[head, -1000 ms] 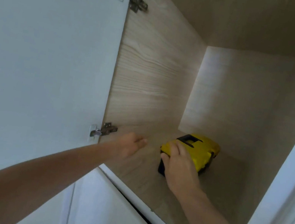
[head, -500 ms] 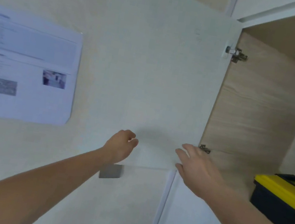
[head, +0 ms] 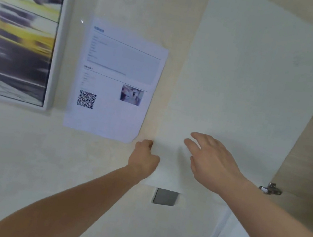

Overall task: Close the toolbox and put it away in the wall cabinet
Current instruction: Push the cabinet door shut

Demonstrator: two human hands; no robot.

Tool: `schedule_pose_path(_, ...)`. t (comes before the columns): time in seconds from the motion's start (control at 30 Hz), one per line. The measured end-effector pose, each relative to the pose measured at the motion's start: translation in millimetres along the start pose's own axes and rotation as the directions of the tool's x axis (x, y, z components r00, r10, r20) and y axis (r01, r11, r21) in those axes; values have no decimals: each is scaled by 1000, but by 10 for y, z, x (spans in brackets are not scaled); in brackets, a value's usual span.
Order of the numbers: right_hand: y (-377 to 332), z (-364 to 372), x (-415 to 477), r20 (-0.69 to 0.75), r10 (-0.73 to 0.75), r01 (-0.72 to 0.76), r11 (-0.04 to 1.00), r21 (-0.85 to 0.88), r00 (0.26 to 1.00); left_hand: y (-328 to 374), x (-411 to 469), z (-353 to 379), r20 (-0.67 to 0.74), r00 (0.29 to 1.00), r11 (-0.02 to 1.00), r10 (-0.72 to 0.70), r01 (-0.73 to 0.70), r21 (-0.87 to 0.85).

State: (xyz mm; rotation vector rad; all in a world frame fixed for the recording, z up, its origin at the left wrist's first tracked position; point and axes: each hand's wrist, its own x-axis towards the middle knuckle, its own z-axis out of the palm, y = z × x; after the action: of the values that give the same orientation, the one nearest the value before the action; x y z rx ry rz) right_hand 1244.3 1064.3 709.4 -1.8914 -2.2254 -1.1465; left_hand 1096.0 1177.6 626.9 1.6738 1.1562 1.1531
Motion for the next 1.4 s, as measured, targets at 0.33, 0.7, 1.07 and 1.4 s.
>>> schedule_pose_path(0.33,-271,-444,90,-146,-257,226,954,-197,955,-154,-439,-25,-34,978,978,205,-206,-26)
schedule_pose_path(0.7,155,-1055,-1328,-92,-306,244,880,-408,948,38,-1894,605,304,675,740,672,-633,-228)
schedule_pose_path(1.07,1137,-1378,-3301,110,20,39,860,-509,994,677,-2935,2165,504,272,480,820,-805,-347)
schedule_pose_path(1.4,1712,-1306,-3856,316,379,-122,785,-607,870,1132,-3025,3116,704,70,168,707,-983,-71)
